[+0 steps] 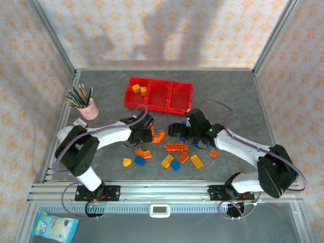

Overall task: Sort the legos into containers by color
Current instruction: Pick up the lego from the center of the table.

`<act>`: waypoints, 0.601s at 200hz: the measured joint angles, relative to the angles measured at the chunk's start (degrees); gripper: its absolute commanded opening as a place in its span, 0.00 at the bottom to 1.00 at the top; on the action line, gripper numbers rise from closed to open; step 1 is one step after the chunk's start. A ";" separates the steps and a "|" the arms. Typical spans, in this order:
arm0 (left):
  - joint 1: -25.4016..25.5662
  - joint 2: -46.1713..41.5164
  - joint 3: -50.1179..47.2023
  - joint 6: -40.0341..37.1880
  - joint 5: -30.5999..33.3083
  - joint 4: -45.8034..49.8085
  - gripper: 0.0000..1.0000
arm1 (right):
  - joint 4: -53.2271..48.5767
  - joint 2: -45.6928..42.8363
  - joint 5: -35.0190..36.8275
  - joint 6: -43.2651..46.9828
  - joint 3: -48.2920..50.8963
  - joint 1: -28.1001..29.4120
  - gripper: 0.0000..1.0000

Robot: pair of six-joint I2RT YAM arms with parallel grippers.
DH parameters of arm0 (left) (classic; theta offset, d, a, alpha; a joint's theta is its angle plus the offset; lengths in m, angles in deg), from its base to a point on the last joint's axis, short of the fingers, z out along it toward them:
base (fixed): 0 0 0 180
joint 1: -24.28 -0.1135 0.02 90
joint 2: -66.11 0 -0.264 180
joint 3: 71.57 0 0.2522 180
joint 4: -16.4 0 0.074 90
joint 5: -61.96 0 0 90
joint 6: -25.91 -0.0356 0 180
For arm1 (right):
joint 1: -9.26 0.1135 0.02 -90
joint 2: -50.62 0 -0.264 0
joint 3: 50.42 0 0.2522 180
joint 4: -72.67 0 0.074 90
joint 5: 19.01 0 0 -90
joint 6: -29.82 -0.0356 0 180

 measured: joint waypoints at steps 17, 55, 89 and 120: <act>0.02 0.63 0.46 -0.22 0.57 0.15 0.62 | -0.02 0.00 0.20 0.00 0.00 0.00 1.00; 0.15 0.63 0.44 -0.35 1.36 0.39 0.51 | -0.02 -0.02 0.39 0.02 0.00 0.02 1.00; 0.15 0.57 0.11 -0.35 2.27 0.37 0.40 | -0.02 -0.02 0.39 0.04 -0.02 0.02 1.00; 0.15 -0.20 -0.07 -0.37 2.47 0.35 0.39 | -0.07 -0.02 0.39 0.04 -0.15 0.00 1.00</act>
